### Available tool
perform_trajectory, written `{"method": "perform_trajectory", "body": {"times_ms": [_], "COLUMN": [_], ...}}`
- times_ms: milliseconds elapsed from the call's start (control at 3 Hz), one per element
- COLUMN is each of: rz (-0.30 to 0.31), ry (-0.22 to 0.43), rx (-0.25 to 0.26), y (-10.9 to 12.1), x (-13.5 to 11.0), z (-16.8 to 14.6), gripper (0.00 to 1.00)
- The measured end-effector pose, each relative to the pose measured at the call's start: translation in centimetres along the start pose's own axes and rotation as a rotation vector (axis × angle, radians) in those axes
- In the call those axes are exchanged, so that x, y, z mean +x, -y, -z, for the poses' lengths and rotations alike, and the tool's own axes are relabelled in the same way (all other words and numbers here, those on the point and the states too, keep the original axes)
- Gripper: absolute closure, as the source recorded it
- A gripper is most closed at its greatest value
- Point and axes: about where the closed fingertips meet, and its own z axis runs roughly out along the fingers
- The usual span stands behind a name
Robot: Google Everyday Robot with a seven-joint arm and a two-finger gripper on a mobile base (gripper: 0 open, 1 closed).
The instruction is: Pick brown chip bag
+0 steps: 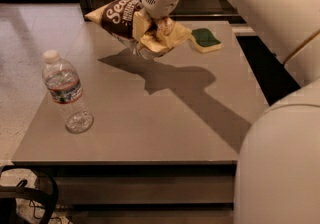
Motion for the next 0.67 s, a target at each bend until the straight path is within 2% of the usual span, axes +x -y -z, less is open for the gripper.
{"method": "perform_trajectory", "body": {"times_ms": [333,667], "rz": [0.037,0.071], "ry": [0.053,0.111], "rx": [0.071,0.102], "y": [-1.4,-2.2], "x": [-0.6,-0.8], "z": [4.7,7.9], "gripper": [1.00,1.00]}}
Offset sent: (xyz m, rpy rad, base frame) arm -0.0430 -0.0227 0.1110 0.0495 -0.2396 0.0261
